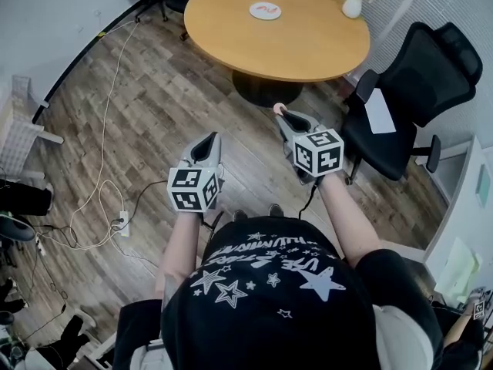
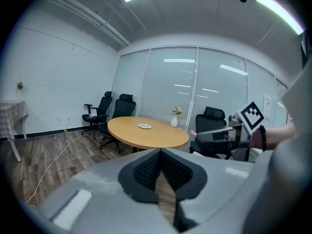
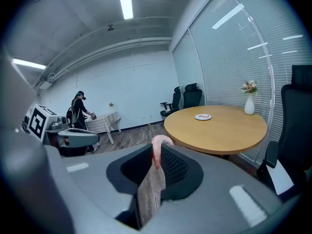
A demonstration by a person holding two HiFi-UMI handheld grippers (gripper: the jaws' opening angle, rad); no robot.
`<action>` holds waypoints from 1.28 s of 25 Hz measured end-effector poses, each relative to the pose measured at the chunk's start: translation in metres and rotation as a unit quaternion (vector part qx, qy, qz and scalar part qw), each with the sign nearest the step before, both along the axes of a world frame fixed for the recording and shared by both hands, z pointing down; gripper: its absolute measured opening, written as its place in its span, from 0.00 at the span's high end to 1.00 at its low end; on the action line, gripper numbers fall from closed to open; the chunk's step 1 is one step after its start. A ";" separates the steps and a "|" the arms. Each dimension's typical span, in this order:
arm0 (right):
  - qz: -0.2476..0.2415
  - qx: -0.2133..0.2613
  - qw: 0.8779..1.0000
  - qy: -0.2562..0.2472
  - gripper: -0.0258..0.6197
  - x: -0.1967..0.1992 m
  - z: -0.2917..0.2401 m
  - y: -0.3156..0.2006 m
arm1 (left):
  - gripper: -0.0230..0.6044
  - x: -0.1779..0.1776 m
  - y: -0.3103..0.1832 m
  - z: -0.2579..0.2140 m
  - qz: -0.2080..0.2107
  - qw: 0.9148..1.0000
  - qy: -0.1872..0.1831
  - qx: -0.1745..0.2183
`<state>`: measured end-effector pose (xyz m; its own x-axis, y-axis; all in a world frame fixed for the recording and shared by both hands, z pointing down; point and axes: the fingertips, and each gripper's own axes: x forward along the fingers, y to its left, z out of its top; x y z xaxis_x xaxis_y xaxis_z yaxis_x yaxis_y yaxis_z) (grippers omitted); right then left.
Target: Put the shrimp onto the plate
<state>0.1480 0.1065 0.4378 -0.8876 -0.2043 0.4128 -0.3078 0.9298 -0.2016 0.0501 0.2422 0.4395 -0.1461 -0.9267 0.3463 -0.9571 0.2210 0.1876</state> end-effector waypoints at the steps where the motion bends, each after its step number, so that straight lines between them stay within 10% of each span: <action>1: 0.003 -0.002 1.000 0.003 0.87 0.000 0.004 0.002 | 0.96 0.001 0.005 0.004 0.001 1.000 0.004 -0.001; 18: 0.033 -0.016 0.999 0.003 0.87 -0.031 0.018 0.014 | 0.96 -0.040 0.025 0.016 0.019 1.000 0.016 0.001; 32: 0.025 -0.044 0.999 -0.021 0.87 -0.097 0.027 -0.075 | 0.96 -0.098 -0.061 0.019 0.012 1.000 0.003 -0.009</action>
<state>0.0506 0.0318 0.4650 -0.8941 -0.2130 0.3941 -0.3426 0.8918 -0.2954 -0.0477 0.1817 0.4585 -0.1224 -0.9234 0.3639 -0.9609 0.2020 0.1895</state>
